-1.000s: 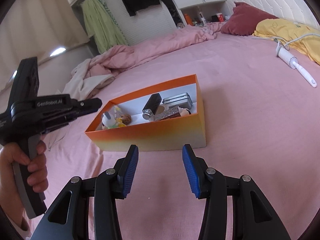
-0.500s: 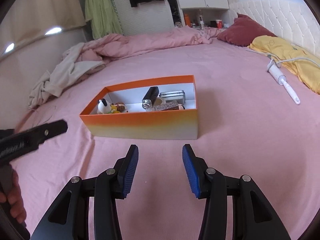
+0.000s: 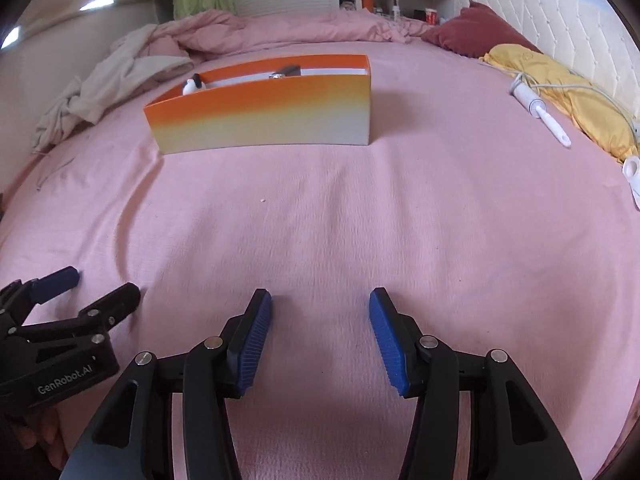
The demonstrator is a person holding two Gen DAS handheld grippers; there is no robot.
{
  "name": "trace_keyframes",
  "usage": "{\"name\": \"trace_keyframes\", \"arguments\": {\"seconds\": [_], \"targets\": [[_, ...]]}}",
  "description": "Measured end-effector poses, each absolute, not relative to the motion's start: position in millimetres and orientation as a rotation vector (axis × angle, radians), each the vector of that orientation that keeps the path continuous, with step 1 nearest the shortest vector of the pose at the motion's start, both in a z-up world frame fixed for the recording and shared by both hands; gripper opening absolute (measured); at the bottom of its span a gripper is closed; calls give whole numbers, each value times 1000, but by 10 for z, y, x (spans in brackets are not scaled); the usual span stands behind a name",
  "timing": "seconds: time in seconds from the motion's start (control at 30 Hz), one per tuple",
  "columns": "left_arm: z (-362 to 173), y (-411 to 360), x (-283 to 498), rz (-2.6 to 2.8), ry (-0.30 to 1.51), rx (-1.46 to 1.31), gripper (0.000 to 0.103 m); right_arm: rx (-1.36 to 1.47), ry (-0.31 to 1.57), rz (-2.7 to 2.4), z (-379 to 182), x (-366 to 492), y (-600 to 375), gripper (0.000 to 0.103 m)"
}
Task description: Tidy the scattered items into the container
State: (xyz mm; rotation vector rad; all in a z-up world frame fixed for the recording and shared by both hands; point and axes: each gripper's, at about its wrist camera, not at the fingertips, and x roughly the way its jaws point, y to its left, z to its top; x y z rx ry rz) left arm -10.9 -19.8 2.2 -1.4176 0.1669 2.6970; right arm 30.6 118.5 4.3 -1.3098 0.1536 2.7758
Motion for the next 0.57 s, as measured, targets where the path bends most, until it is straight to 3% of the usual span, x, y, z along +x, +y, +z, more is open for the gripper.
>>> {"name": "trace_keyframes", "arguments": {"seconds": [0.07, 0.57], "targets": [[13, -230, -121, 2692, 135, -1430, 102, -1305, 140, 2769, 32, 298, 1177, 54], [15, -212, -90, 2721, 129, -1434, 103, -1277, 153, 2790, -14, 303, 1204, 54]]}}
